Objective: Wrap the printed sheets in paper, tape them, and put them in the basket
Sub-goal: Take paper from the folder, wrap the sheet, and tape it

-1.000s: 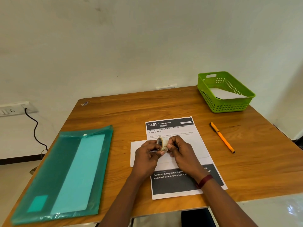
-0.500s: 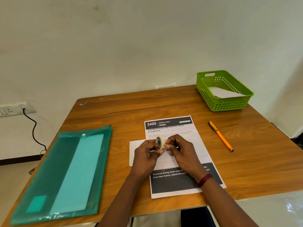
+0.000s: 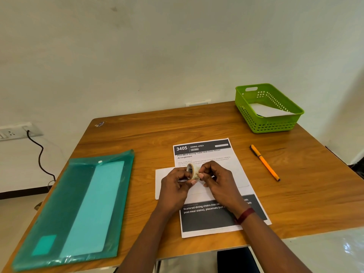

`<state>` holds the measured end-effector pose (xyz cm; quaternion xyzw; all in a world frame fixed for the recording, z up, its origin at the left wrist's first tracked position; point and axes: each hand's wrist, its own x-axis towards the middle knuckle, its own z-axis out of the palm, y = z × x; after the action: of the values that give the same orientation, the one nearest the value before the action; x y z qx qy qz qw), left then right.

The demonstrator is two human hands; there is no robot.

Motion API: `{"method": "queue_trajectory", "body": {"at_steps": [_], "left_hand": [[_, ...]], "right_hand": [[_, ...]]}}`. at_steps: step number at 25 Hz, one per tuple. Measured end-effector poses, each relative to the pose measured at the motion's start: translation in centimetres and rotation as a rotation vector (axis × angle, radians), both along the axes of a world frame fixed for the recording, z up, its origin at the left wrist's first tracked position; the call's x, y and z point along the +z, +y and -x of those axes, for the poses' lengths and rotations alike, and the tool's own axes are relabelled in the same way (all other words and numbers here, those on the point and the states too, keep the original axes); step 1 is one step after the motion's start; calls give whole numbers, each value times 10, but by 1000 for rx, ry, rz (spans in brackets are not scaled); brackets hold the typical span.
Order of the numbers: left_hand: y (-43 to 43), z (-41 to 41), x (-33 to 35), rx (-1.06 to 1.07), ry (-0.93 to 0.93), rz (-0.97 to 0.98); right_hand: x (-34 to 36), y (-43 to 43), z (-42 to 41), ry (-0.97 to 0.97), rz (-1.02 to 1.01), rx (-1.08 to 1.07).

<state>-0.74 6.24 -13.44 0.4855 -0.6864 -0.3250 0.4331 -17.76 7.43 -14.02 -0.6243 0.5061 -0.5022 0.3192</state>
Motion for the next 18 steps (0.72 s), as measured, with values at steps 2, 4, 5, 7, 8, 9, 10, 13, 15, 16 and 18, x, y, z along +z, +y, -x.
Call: {"method": "queue_trajectory", "body": {"at_steps": [2, 4, 5, 7, 8, 9, 10, 13, 15, 16, 18], "left_hand": [[0, 0, -1, 1, -1, -6], [-1, 0, -1, 2, -4, -6], [-1, 0, -1, 2, -6, -4], [-1, 0, -1, 1, -10, 3], [0, 0, -1, 4, -12, 9], [0, 0, -2, 9, -17, 16], [-1, 0, -2, 13, -20, 20], [-1, 0, -2, 13, -10, 15], [0, 1, -1, 8, 2, 8], [0, 1, -1, 7, 3, 6], [0, 1, -2, 10, 4, -6]], "right_hand": [[1, 0, 0, -1, 0, 0], [1, 0, -1, 4, -6, 6], [1, 0, -1, 16, -6, 9], [1, -1, -1, 42, -6, 13], [1, -1, -1, 51, -7, 15], [1, -1, -2, 59, -9, 17], [1, -1, -3, 69, -10, 16], [1, 0, -4, 47, -9, -2], [3, 1, -3, -41, -32, -15], [3, 1, -2, -89, -50, -22], [4, 1, -1, -151, -79, -30]]}}
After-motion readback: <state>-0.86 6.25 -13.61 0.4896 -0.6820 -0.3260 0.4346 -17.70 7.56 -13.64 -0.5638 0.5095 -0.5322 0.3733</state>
